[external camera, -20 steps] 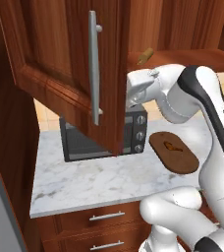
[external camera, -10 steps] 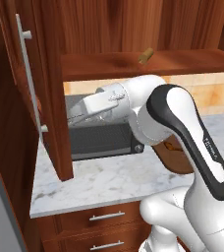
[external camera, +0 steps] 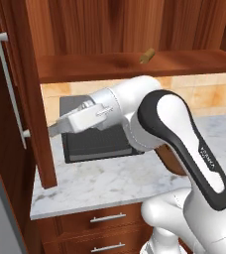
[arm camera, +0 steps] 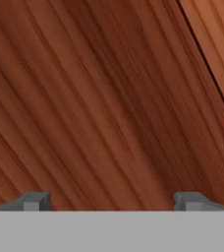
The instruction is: Open the cabinet, retrieve the rolling pin, and place it next to the meat on the cutting board to prepare for tenderizing.
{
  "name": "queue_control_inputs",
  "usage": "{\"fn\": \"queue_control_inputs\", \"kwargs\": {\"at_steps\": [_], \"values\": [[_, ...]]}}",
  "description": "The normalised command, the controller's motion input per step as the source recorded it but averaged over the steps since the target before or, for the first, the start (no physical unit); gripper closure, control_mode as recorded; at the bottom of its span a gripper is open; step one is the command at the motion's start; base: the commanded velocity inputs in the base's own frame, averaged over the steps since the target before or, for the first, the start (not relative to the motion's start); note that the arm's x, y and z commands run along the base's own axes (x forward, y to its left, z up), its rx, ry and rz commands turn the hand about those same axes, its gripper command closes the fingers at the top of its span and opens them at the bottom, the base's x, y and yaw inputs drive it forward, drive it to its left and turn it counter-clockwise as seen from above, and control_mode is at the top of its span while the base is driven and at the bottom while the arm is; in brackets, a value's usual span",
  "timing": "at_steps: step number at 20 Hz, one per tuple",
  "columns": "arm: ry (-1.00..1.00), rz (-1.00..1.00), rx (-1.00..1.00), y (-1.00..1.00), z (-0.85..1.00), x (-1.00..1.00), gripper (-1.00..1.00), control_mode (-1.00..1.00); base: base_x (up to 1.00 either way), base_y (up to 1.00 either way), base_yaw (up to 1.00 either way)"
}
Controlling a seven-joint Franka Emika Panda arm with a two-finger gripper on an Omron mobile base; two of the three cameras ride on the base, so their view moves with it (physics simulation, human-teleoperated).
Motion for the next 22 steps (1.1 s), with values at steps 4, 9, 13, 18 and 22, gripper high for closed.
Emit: {"fn": "queue_control_inputs", "kwargs": {"at_steps": [4,9,13,18,22], "values": [[-0.11,-0.04,-0.04,0.32,-0.21,0.00,-1.00,-1.00,0.00,0.00,0.00],[-0.10,-0.01,0.00,0.39,-0.20,0.00,-1.00,-1.00,0.00,0.00,0.00],[-0.11,-0.02,-0.01,-0.03,-0.02,-0.08,-1.00,-1.00,0.00,0.00,0.00],[-0.12,-0.13,-0.02,-0.62,0.00,-0.17,-1.00,-1.00,0.00,0.00,0.00],[-0.06,-0.23,-0.03,-0.83,0.06,-0.31,-1.00,-1.00,0.00,0.00,0.00]]}}
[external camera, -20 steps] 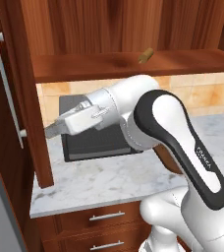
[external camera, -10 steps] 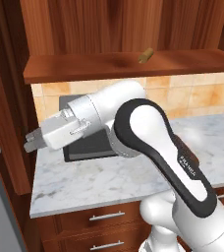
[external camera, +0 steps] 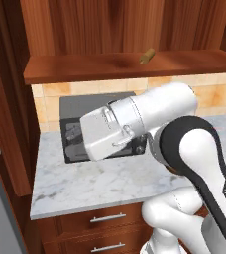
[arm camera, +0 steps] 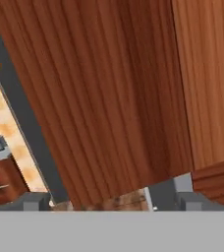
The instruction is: Open the cabinet, retrieve the rolling pin, and place it next to the meat on the cutting board to prepare for tenderizing.
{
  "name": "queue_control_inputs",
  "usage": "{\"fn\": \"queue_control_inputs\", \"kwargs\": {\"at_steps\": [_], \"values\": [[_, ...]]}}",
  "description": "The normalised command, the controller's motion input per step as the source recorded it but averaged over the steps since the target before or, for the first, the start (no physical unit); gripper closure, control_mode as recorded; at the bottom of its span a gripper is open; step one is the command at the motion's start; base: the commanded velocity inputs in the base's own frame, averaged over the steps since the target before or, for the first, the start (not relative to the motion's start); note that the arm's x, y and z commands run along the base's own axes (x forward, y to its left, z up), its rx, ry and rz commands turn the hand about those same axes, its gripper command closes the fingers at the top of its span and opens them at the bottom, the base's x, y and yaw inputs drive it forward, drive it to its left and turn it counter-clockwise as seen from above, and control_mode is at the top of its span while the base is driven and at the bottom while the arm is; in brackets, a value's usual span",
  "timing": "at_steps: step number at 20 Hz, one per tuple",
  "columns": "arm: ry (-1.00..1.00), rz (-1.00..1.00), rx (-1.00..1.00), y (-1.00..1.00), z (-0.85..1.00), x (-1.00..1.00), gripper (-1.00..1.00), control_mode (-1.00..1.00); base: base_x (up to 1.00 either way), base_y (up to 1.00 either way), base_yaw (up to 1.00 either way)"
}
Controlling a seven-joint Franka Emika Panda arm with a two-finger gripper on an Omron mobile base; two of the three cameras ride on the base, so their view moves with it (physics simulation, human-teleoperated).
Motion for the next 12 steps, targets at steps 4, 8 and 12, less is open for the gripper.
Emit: {"fn": "queue_control_inputs", "kwargs": {"at_steps": [4,8,12], "values": [[-0.01,-0.35,0.00,-0.83,0.15,-0.18,-1.00,-1.00,0.00,0.00,0.00],[0.00,-0.48,-0.03,-0.67,0.14,0.00,-1.00,-1.00,0.00,0.00,0.00],[0.02,-0.53,-0.02,-0.61,0.22,0.00,-1.00,-1.00,0.00,0.00,0.00]]}}
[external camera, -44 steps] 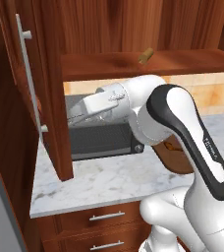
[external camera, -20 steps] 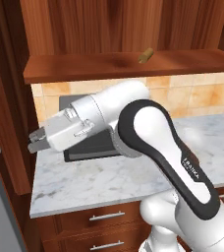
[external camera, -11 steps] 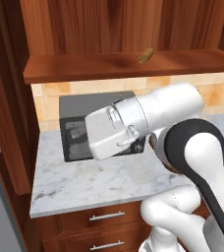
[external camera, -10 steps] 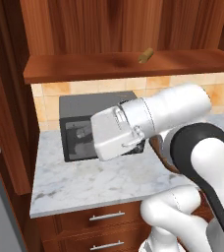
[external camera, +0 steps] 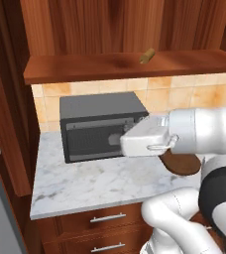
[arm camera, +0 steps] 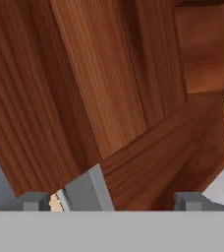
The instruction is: Open the cabinet, retrieve the rolling pin, and place it next to the meat on the cutting board to prepare for tenderizing.
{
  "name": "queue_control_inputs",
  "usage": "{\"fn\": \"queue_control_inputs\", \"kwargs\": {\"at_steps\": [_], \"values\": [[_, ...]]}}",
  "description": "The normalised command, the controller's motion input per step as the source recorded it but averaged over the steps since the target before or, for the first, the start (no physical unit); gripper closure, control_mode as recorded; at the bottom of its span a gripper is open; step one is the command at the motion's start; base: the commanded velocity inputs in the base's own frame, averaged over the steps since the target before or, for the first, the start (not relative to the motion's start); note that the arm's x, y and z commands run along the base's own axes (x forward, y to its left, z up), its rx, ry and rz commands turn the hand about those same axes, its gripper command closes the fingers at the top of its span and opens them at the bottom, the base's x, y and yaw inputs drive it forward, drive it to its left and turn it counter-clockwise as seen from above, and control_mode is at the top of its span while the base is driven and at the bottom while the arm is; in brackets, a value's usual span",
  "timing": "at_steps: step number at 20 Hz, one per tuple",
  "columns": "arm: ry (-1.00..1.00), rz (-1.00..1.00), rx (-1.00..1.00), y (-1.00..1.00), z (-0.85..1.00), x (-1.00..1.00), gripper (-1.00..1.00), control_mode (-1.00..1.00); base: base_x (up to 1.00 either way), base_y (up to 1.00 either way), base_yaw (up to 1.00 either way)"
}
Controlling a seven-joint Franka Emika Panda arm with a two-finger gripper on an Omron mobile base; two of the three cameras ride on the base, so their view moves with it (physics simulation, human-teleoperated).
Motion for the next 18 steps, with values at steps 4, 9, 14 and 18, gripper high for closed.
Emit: {"fn": "queue_control_inputs", "kwargs": {"at_steps": [4,9,14,18], "values": [[0.04,-0.52,-0.02,-0.64,0.23,0.00,-1.00,-1.00,0.00,0.00,0.00],[0.10,-0.49,-0.01,-0.70,0.30,0.00,-1.00,-1.00,0.00,0.00,0.00],[0.19,-0.43,0.00,-0.78,0.34,0.02,-1.00,-1.00,0.00,0.00,0.00],[0.24,-0.40,0.00,-0.81,0.28,0.00,-1.00,-1.00,0.00,0.00,0.00]]}}
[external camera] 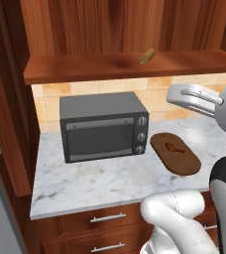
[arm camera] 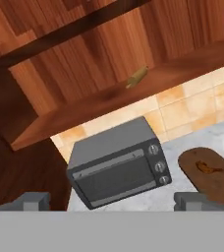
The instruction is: Open the cabinet, retrieve the rolling pin, and place it next to the meat on the cutting board to prepare for tenderizing.
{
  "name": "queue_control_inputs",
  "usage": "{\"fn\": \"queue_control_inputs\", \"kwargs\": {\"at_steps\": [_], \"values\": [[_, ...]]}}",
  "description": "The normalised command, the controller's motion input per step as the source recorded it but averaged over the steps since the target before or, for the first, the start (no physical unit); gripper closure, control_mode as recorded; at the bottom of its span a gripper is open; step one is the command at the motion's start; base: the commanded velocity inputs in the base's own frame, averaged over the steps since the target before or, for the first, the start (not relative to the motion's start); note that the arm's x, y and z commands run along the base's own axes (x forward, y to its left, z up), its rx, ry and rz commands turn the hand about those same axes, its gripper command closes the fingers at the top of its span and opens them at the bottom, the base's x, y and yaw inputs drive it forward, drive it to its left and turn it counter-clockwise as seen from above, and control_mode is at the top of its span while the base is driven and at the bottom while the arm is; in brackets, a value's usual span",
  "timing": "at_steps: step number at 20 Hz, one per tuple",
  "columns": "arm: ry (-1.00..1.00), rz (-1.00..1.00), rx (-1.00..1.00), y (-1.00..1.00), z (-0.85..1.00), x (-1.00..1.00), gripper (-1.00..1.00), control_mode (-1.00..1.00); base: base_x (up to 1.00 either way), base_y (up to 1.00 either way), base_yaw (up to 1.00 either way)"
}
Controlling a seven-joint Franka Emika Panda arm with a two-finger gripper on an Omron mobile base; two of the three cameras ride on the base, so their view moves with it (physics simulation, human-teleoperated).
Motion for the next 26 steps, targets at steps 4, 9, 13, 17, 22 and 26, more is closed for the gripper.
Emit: {"fn": "queue_control_inputs", "kwargs": {"at_steps": [4,9,13,17,22,26], "values": [[0.20,-0.33,-0.02,-0.68,0.24,0.08,-1.00,-1.00,0.00,0.00,0.00],[0.01,-0.16,0.00,-0.34,0.00,0.15,-1.00,-1.00,0.00,0.00,0.00],[0.04,-0.08,0.00,-0.19,0.08,0.52,-1.00,-1.00,0.00,0.00,0.00],[0.00,-0.09,-0.02,-0.14,0.12,0.55,-1.00,-1.00,0.00,0.00,0.00],[-0.01,-0.10,-0.06,-0.01,0.03,0.46,-1.00,-1.00,0.00,0.00,0.00],[-0.10,-0.09,-0.09,0.00,0.00,0.21,-1.00,-1.00,0.00,0.00,0.00]]}}
